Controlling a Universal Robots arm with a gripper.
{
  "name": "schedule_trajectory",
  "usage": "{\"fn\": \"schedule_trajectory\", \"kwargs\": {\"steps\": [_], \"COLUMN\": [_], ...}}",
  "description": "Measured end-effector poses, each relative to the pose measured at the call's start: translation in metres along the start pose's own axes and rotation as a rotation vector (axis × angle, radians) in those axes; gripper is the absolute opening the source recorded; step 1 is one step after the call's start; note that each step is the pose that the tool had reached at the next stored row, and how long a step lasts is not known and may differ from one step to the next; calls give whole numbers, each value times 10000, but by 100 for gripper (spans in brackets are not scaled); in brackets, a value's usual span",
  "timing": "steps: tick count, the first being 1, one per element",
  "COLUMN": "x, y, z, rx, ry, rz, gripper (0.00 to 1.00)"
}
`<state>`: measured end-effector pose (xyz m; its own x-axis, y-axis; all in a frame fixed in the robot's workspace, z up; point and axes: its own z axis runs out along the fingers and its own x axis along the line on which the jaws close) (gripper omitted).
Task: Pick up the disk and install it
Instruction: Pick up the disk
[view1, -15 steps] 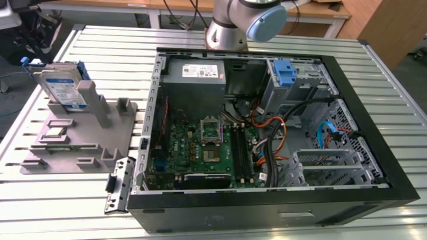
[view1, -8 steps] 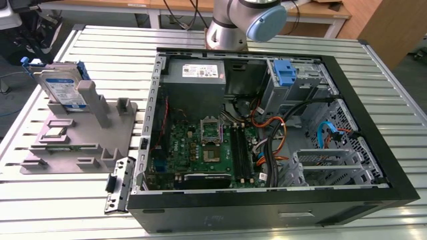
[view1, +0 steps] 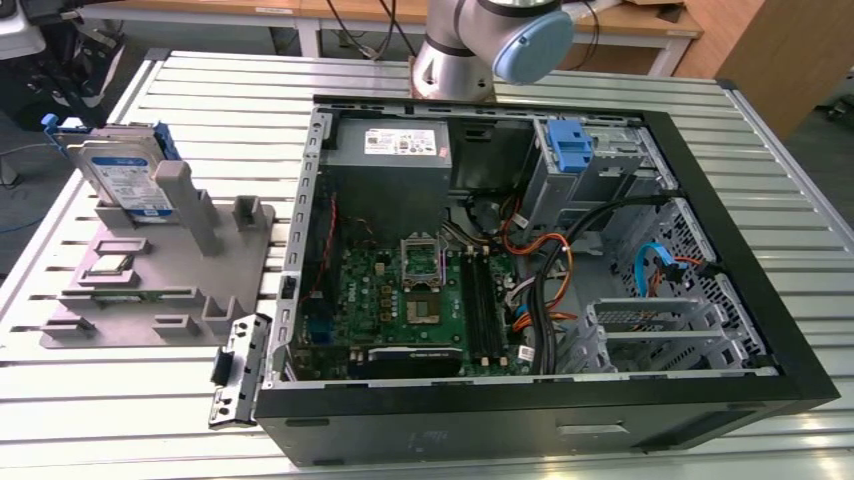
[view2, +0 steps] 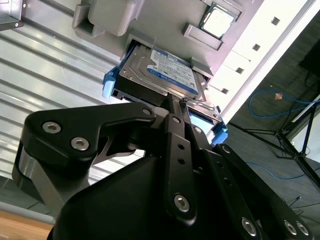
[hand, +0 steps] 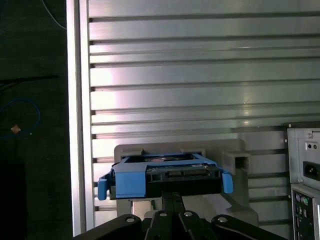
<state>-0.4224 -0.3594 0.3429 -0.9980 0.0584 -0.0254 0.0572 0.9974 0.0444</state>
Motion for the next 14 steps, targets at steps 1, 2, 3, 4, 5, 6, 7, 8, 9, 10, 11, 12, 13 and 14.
{"fn": "schedule_trajectory", "kwargs": {"steps": [1, 2, 3, 4, 5, 6, 7, 8, 9, 10, 11, 12, 13, 14], "x": [0, 0, 0, 0, 0, 0, 0, 0, 0, 0, 0, 0, 0, 0], "y": [0, 0, 0, 0, 0, 0, 0, 0, 0, 0, 0, 0, 0, 0], "z": [0, 0, 0, 0, 0, 0, 0, 0, 0, 0, 0, 0, 0, 0], "rx": [-2, -5, -8, -11, -14, -18, -21, -24, -28, -32, -35, -39, -42, -46], "ry": [4, 8, 13, 18, 24, 30, 36, 42, 48, 55, 60, 67, 74, 80], "rz": [-87, -181, -297, -418, -545, -675, -809, -942, -1087, -1226, -1368, -1512, -1654, -1802], "gripper": [10, 10, 10, 10, 10, 10, 10, 10, 10, 10, 10, 10, 10, 10]}}
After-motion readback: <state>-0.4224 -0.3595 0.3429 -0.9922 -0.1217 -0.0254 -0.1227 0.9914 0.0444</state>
